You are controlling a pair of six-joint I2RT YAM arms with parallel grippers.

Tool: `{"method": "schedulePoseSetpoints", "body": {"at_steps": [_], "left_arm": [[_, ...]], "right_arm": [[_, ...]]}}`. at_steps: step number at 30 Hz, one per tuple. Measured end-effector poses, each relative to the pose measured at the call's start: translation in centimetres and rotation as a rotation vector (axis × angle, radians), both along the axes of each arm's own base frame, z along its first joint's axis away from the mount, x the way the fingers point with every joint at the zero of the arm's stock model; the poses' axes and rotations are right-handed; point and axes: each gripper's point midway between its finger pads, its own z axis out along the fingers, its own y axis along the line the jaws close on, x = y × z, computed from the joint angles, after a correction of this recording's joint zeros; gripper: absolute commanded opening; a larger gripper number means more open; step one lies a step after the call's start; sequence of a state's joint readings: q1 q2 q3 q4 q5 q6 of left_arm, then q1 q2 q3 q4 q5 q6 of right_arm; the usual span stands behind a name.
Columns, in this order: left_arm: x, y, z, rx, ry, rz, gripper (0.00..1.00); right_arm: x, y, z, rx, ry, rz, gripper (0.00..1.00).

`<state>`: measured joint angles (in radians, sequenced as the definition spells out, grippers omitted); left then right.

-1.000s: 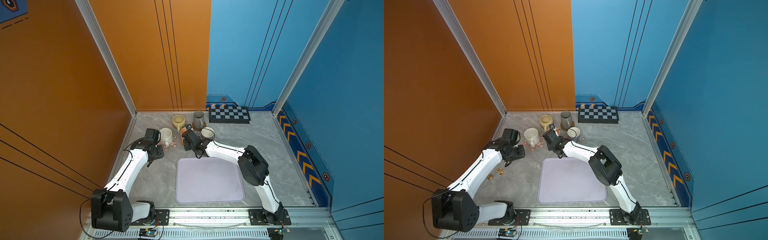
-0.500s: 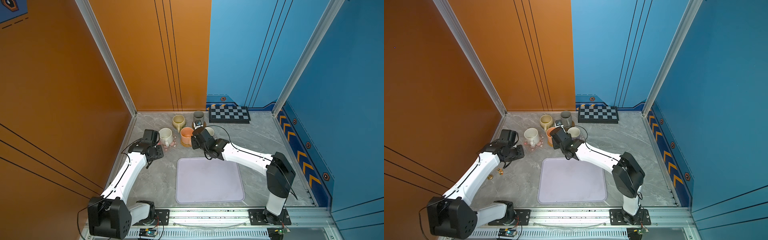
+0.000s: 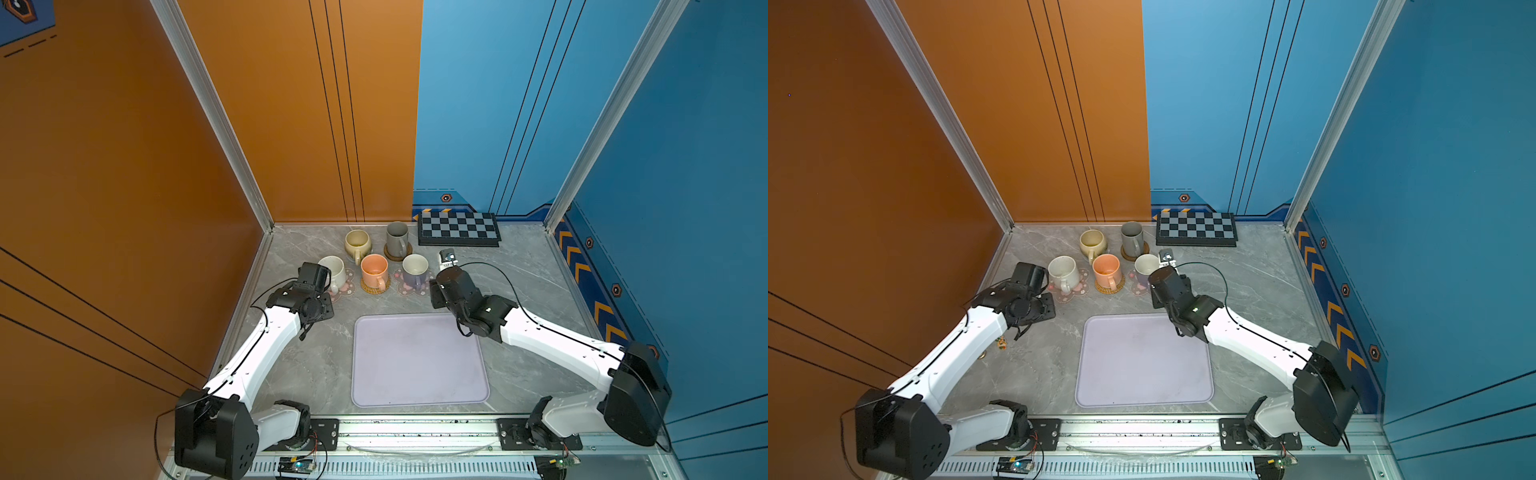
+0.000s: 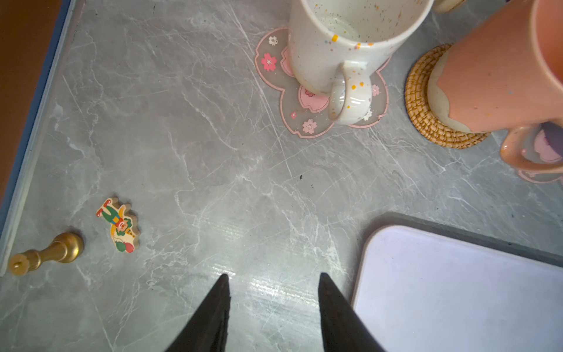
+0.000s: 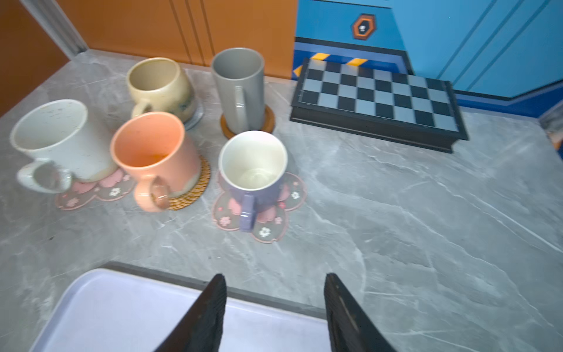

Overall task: Place cups on coasters
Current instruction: Place the cup on the coaster, then reset both arms

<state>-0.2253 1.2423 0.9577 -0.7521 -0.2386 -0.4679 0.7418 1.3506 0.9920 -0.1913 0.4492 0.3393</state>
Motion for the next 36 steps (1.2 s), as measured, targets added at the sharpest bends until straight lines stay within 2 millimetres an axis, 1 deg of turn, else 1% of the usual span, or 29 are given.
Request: {"method": "schedulePoseSetpoints", "body": {"at_steps": [2, 3, 5, 8, 11, 12, 14, 15, 16, 17, 18, 19, 21, 23, 25, 28, 31, 36], "left_arm": [[0.7, -0.5, -0.2, 0.030, 0.002, -0.017, 0.48], [1.0, -0.7, -0.1, 0.042, -0.003, -0.024, 0.48], [1.9, -1.1, 0.3, 0.079, -0.020, -0.043, 0.49], [3.3, -1.5, 1.4, 0.137, -0.073, -0.065, 0.54], [4.2, -1.1, 2.1, 0.183, -0.121, -0.064, 0.56], [4.4, -0.8, 2.1, 0.196, -0.132, -0.060, 0.56], [4.7, -0.3, 2.0, 0.224, -0.147, -0.056, 0.63], [4.8, 0.0, 1.9, 0.238, -0.151, -0.052, 0.66], [4.9, 0.2, 1.9, 0.255, -0.153, -0.048, 0.72], [5.1, 0.5, 1.8, 0.276, -0.158, -0.043, 0.82], [5.3, 0.7, 1.8, 0.291, -0.165, -0.037, 0.90], [5.4, 1.0, 1.8, 0.315, -0.168, -0.034, 1.00], [5.7, 1.6, 1.8, 0.356, -0.183, -0.026, 0.98], [5.8, 2.6, 1.8, 0.403, -0.193, -0.014, 0.98], [5.9, 3.6, 1.7, 0.438, -0.199, 0.005, 0.98], [5.8, 5.6, 1.4, 0.466, -0.213, 0.048, 0.98], [5.3, 7.5, 1.0, 0.494, -0.263, 0.086, 0.98], [3.9, 9.1, -0.7, 0.542, -0.346, 0.099, 0.98]], "right_arm": [[0.4, -4.1, 0.2, 0.015, -0.010, -0.085, 0.57], [0.5, -5.8, 0.4, 0.021, -0.017, -0.121, 0.57], [0.4, -9.6, 0.6, 0.038, -0.033, -0.206, 0.59], [-0.1, -14.0, 0.6, 0.064, -0.046, -0.305, 0.62], [-0.4, -17.8, -0.2, 0.089, -0.038, -0.404, 0.65], [-0.5, -18.7, -0.6, 0.093, -0.031, -0.428, 0.66], [-0.7, -20.7, -1.4, 0.100, -0.015, -0.482, 0.69], [-0.8, -21.3, -1.7, 0.102, -0.007, -0.498, 0.69], [-0.9, -22.0, -2.1, 0.103, 0.000, -0.517, 0.70], [-1.0, -22.8, -2.4, 0.102, 0.006, -0.538, 0.71], [-1.1, -23.3, -2.6, 0.102, 0.011, -0.551, 0.73], [-1.2, -23.8, -2.8, 0.103, 0.016, -0.566, 0.77], [-1.2, -24.9, -3.4, 0.104, 0.027, -0.596, 0.85], [-1.0, -25.8, -4.2, 0.097, 0.044, -0.619, 0.90], [-0.6, -26.3, -5.0, 0.091, 0.063, -0.629, 0.92], [0.2, -26.3, -6.3, 0.080, 0.086, -0.617, 0.95], [1.0, -25.9, -7.0, 0.078, 0.066, -0.580, 0.97], [2.3, -25.8, -8.3, 0.066, 0.029, -0.529, 0.99]]}}
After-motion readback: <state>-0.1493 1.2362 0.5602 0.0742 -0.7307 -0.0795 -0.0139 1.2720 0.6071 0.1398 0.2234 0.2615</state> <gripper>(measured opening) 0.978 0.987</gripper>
